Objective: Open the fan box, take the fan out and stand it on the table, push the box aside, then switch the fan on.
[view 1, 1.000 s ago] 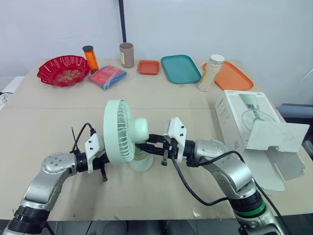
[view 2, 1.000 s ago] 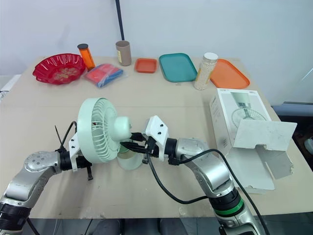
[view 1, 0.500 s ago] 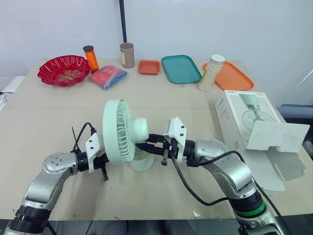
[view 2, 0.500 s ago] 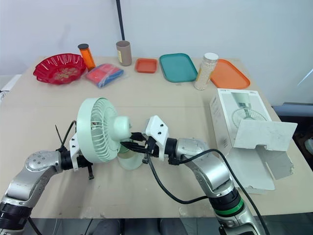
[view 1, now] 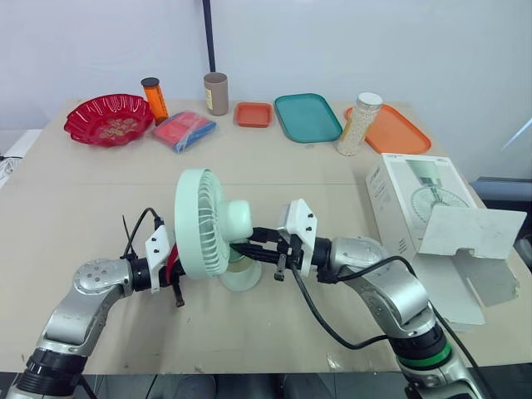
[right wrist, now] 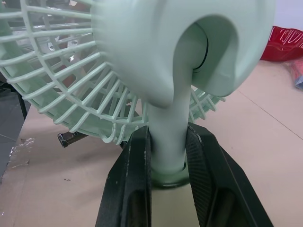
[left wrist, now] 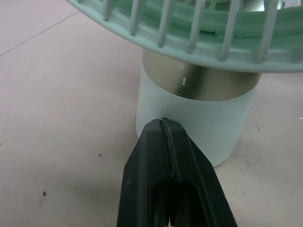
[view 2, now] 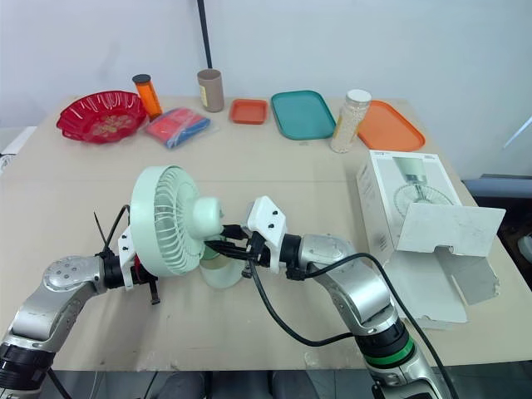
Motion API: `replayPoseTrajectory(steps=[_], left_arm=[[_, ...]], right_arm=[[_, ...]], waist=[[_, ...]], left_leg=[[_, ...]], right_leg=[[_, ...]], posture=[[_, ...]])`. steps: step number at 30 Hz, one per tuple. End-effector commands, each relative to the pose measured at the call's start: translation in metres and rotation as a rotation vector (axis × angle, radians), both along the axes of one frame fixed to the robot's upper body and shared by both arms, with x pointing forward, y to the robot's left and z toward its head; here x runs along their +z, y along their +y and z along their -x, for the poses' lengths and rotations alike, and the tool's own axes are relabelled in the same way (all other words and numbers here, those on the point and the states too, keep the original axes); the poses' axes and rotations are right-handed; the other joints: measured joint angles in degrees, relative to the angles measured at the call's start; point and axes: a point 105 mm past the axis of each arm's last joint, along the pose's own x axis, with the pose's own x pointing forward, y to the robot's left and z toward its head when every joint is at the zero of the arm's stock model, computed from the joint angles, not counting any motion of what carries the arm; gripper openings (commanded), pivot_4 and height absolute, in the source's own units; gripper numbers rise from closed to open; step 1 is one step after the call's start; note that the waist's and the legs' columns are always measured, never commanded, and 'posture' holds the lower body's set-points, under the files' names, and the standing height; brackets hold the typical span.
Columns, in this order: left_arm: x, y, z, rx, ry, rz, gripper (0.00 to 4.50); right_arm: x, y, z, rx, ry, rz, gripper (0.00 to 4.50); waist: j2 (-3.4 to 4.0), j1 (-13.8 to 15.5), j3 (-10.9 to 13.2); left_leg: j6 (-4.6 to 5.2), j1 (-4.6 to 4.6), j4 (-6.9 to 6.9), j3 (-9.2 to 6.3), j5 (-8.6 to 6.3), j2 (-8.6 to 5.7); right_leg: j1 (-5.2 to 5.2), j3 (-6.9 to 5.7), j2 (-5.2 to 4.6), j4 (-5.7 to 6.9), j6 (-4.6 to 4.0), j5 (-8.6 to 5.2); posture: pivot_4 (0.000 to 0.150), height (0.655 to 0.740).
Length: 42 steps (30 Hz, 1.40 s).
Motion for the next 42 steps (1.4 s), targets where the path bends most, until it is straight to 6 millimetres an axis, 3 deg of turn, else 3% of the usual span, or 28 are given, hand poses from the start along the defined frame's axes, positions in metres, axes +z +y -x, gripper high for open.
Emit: replayPoseTrajectory(steps=[1, 9, 17, 23, 32, 42], left_arm=[[0.014, -0.003, 0.003, -0.021, -0.050, 0.013, 0.05], [0.022, 0.007, 0.004, 0.026, -0.065, 0.016, 0.05], [0.028, 0.043, 0.013, 0.151, -0.049, -0.029, 0.05], [0.023, 0.055, 0.013, 0.229, -0.045, -0.041, 0.05], [0.021, 0.044, 0.009, 0.217, -0.051, -0.022, 0.05], [0.022, 0.039, 0.007, 0.208, -0.056, -0.012, 0.05]], right_arm=[[0.004, 0.003, 0.003, 0.016, -0.030, -0.003, 0.91], [0.004, 0.001, 0.001, 0.013, -0.033, -0.001, 0.91], [0.010, 0.000, 0.001, 0.023, -0.042, -0.007, 0.91], [0.023, 0.001, -0.003, 0.017, -0.067, -0.038, 0.91], [0.035, -0.001, -0.016, -0.016, -0.102, -0.059, 0.91], [0.033, 0.001, -0.039, -0.080, -0.130, -0.079, 0.91]], waist=[[0.00, -0.01, 0.00], [0.00, -0.01, 0.00], [0.01, -0.05, 0.00], [0.01, -0.05, 0.00], [0.01, -0.04, 0.00], [0.01, -0.06, 0.01]], left_leg=[[0.00, 0.00, 0.00, 0.00, 0.00, 0.00], [0.01, 0.01, 0.00, 0.00, 0.00, 0.01], [0.03, 0.05, 0.00, 0.01, -0.02, 0.04], [0.03, 0.05, 0.00, 0.00, -0.02, 0.03], [0.04, 0.03, -0.01, 0.01, -0.03, 0.04], [0.05, 0.02, -0.01, 0.02, -0.03, 0.03]], right_leg=[[0.00, 0.00, 0.00, 0.00, 0.00, 0.00], [0.00, 0.01, 0.01, 0.02, 0.00, 0.00], [-0.01, 0.02, 0.02, 0.06, -0.02, -0.01], [-0.01, 0.01, 0.01, 0.07, -0.02, -0.02], [-0.03, 0.01, 0.02, 0.06, -0.03, -0.03], [-0.04, 0.01, 0.01, 0.06, -0.03, -0.03]], posture=[[0.150, 0.7400], [0.150, 0.7400], [0.150, 0.7400], [0.150, 0.7400], [0.150, 0.7400], [0.150, 0.7400]])
